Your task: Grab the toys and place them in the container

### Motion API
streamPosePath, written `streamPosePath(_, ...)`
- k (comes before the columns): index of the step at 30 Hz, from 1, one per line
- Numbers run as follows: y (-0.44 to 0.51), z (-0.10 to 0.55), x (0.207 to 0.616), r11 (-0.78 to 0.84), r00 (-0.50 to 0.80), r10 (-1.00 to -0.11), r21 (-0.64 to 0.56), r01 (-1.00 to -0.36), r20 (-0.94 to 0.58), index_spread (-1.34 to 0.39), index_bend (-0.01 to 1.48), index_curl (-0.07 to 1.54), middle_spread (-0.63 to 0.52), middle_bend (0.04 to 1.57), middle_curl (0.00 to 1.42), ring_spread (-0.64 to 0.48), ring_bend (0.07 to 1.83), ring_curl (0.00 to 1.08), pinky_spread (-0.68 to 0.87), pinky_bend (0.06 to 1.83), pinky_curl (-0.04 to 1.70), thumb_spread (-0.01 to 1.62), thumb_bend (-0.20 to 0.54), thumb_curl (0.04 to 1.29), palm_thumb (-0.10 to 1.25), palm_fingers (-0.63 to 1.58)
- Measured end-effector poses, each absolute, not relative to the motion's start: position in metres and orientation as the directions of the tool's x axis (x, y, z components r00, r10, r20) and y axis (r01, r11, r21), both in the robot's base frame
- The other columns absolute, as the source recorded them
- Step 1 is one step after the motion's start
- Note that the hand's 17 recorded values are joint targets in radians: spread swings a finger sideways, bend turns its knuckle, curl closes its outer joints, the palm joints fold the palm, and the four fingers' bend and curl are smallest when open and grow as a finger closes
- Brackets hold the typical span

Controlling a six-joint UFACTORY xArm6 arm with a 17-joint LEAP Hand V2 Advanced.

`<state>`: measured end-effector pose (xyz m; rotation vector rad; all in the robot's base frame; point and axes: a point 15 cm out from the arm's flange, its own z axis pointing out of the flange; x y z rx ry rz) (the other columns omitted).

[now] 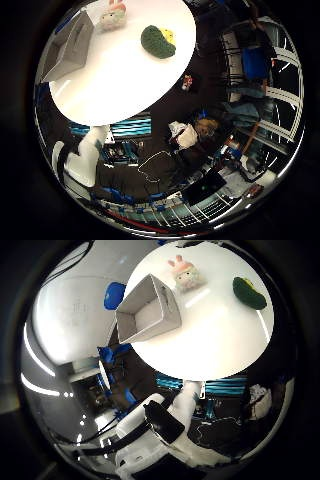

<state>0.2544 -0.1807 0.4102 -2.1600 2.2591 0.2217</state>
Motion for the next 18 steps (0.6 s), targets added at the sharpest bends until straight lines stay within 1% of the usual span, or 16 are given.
streamPosePath(3,-0.19,0.424,0.268,0.045,-0.047,-0.997,0.036,-0.998,-0.065,-0.38,0.16,0.27,0.05,0.19,0.3,0.23,0.3,0.26,0.42,0.55,0.3,1.11,-0.021,0.27,0.42,0.03)
streamPosePath(11,-0.207,0.442,0.298,0.054,-0.052,-0.998,-0.028,-0.998,-0.041,-0.38,0.16,0.27,0.05,0.19,0.31,0.23,0.3,0.26,0.42,0.56,0.3,1.11,-0.022,0.27,0.42,0.04)
streamPosePath(18,-0.231,0.452,0.35,0.099,-0.094,-0.994,-0.093,-0.991,-0.06,-0.38,0.14,0.26,0.07,0.19,0.31,0.24,0.31,0.27,0.43,0.57,0.3,1.1,-0.023,0.27,0.39,0.03)
